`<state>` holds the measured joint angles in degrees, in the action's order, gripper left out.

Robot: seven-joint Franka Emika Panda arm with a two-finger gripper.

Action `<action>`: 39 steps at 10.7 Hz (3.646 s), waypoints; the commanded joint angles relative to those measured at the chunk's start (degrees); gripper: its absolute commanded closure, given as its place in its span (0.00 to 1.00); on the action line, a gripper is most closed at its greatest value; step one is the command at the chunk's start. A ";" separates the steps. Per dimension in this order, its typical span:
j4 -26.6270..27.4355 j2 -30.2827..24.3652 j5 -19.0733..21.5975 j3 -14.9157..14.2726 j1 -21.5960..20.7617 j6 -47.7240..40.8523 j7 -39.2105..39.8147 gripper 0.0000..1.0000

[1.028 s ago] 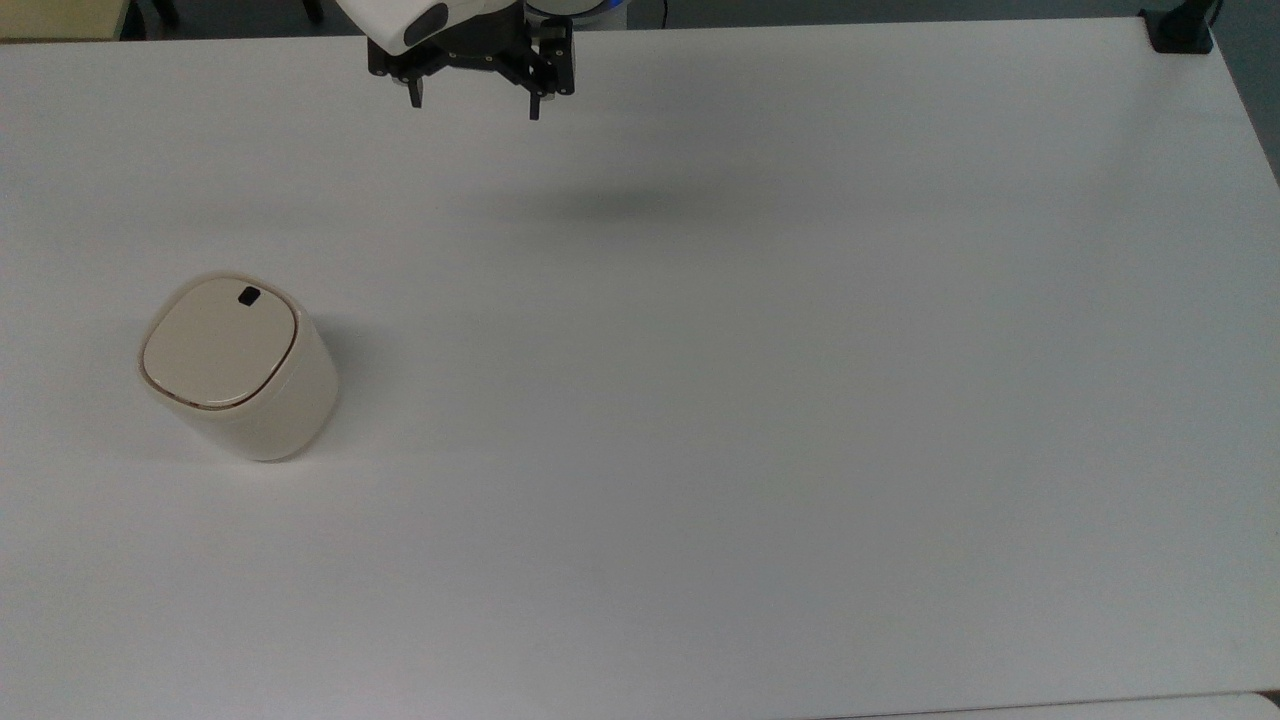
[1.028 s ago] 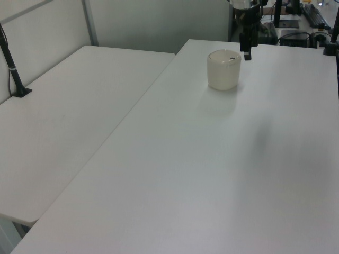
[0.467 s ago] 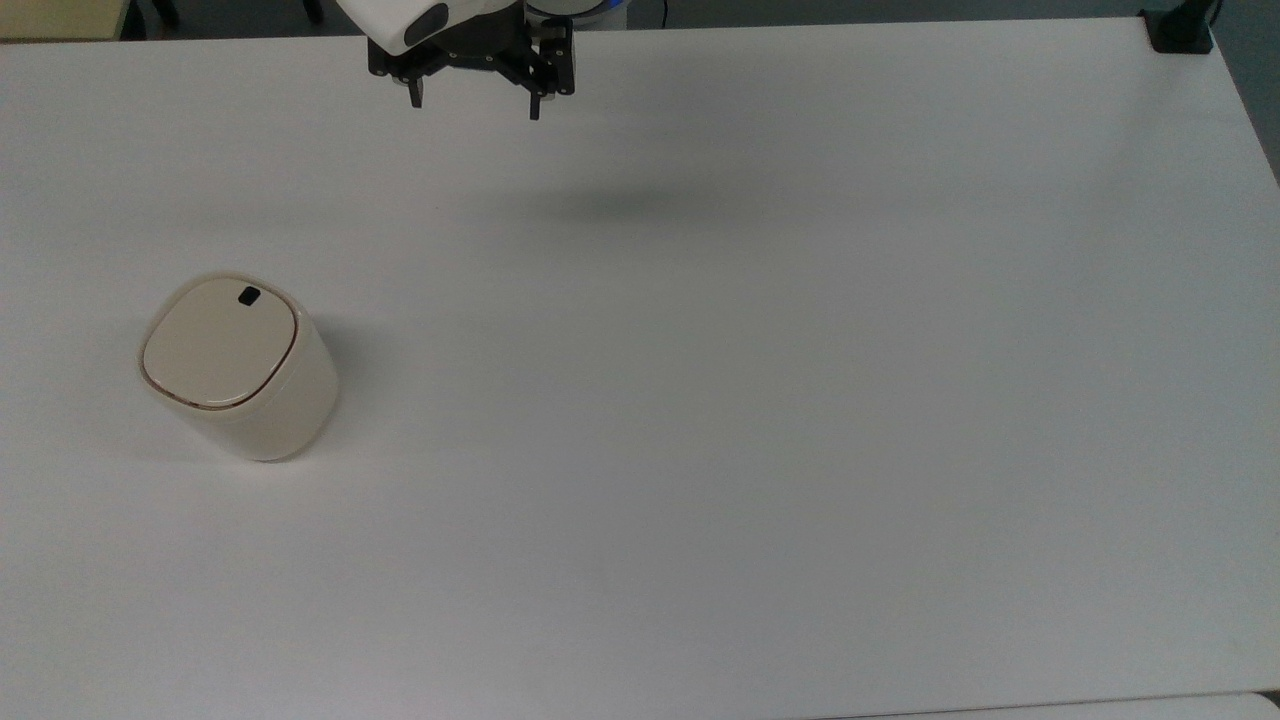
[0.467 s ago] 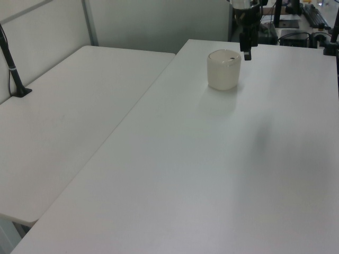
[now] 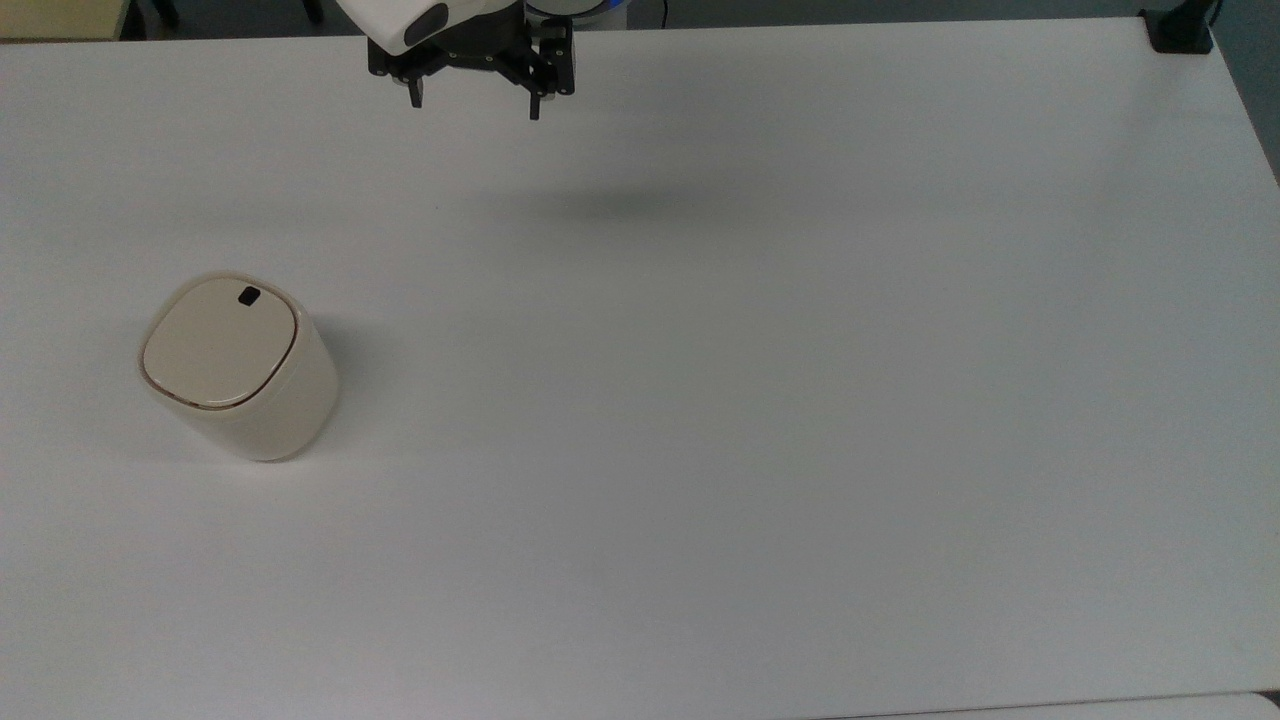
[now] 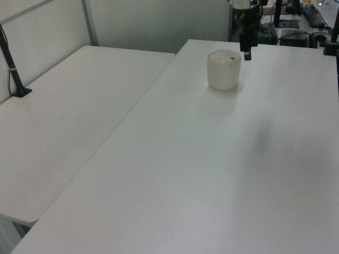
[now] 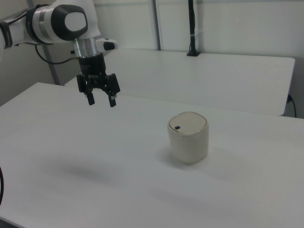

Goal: Open the trash bin

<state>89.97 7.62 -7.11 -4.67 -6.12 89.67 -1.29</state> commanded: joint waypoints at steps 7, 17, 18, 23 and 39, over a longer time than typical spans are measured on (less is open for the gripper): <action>2.14 -0.68 -0.54 0.19 -0.82 -0.99 0.06 0.00; 1.61 -0.77 -0.63 0.10 -0.47 -0.46 0.06 0.00; 1.61 -0.77 -0.63 0.10 -0.38 -0.46 -0.03 0.00; 1.35 -0.77 -0.63 0.19 -0.56 -0.73 -0.03 0.00; 3.55 -1.03 -0.71 0.28 -1.61 -0.64 -0.21 0.00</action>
<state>93.68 7.64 -7.13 -4.32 -7.67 89.35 -1.31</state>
